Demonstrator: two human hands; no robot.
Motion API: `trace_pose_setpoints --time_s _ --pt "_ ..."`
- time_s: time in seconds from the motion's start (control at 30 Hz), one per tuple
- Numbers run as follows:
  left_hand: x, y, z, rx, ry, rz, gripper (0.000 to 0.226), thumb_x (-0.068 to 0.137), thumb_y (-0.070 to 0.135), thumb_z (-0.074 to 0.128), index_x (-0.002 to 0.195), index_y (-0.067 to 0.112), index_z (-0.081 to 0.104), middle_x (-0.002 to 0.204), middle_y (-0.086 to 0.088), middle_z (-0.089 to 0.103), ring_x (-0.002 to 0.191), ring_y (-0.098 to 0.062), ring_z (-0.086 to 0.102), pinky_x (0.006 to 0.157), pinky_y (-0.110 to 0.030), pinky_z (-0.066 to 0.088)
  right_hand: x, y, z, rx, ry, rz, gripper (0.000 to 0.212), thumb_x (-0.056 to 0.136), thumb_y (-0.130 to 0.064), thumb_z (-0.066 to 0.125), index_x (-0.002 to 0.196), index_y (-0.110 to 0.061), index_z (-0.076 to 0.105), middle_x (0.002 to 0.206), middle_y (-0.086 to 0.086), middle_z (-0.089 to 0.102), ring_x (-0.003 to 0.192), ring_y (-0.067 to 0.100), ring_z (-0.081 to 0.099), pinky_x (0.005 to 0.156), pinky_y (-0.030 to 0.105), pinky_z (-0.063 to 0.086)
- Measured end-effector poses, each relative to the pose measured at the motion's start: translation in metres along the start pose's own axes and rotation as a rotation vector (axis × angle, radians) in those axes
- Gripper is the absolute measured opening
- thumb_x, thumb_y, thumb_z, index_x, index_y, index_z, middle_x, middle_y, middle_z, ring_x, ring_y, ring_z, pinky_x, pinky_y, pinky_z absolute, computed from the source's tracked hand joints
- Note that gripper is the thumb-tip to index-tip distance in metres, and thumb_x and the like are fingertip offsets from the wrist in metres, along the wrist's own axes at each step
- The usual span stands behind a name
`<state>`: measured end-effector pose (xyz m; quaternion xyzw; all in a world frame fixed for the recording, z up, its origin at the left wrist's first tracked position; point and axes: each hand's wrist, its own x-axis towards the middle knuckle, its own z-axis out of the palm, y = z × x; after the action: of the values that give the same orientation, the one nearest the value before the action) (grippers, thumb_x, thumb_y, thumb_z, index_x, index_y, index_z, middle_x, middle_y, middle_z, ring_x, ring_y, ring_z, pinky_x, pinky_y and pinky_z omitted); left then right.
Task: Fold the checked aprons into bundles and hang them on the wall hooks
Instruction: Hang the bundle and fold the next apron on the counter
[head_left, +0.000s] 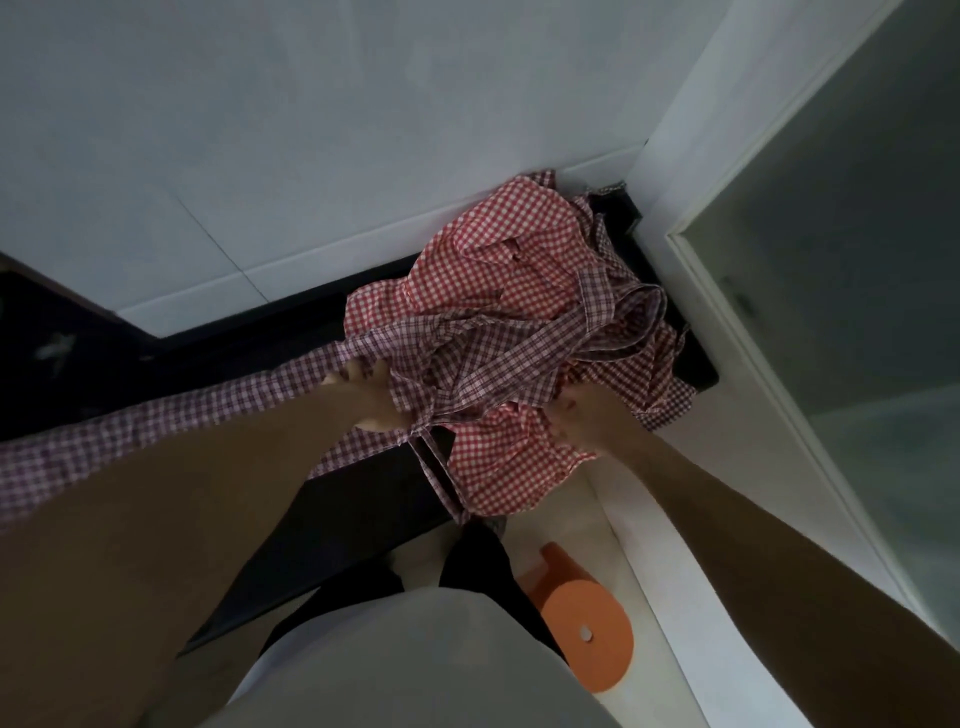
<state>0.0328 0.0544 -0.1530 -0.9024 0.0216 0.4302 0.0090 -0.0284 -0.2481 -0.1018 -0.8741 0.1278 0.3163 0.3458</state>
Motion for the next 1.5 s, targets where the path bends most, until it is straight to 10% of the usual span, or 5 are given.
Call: trace_pose_setpoints --time_s 0.33,0.77,0.93,1.07,1.5 --pt "0.017 -0.003 0.018 -0.036 -0.012 -0.128 0.133 0.046 0.1 0.044 0.149 0.04 -0.015 0.161 -0.008 -0.003 0.146 -0.042 0.007 0.112 -0.063 0.027 0.068 0.003 -0.057 0.918 0.376 0.262 0.119 0.05 -0.046 0.095 0.15 -0.012 0.039 0.139 0.011 0.054 0.11 0.03 0.063 0.064 0.036 0.063" --pt "0.027 -0.002 0.022 -0.066 -0.007 -0.154 0.142 0.031 0.104 0.023 0.151 0.035 -0.011 0.16 -0.009 0.001 0.144 -0.041 0.013 0.108 -0.063 0.031 0.062 0.011 -0.151 0.97 0.374 -0.057 0.047 0.077 0.014 0.062 0.123 0.008 0.062 0.124 0.026 0.065 0.094 0.034 0.07 0.085 0.041 0.058" --pt "0.02 0.0 0.019 -0.043 -0.024 -0.159 0.139 0.04 0.103 0.032 0.15 0.031 -0.014 0.158 -0.014 -0.001 0.145 -0.042 0.011 0.111 -0.062 0.028 0.065 0.022 -0.14 0.608 0.538 0.451 0.049 0.096 -0.011 0.049 0.142 0.004 0.043 0.148 0.026 0.045 0.132 0.038 0.05 0.099 0.042 0.049" --pt "0.02 -0.002 0.019 -0.074 -0.036 -0.153 0.143 0.032 0.104 0.031 0.15 0.035 -0.013 0.159 -0.012 -0.001 0.145 -0.042 0.01 0.112 -0.062 0.027 0.039 -0.021 -0.114 0.28 0.913 -0.041 0.04 0.086 -0.015 0.063 0.122 -0.001 0.051 0.123 0.013 0.052 0.116 0.031 0.052 0.09 0.016 0.04" --pt "-0.015 -0.009 0.016 -0.114 -0.032 -0.117 0.123 0.068 0.073 0.071 0.154 0.03 -0.006 0.161 -0.007 -0.008 0.148 -0.039 0.003 0.111 -0.065 0.027 0.075 -0.085 -0.046 -0.713 0.207 -0.407 0.042 0.095 -0.033 0.062 0.132 -0.014 0.057 0.132 0.012 0.059 0.122 0.032 0.053 0.103 0.036 0.036"
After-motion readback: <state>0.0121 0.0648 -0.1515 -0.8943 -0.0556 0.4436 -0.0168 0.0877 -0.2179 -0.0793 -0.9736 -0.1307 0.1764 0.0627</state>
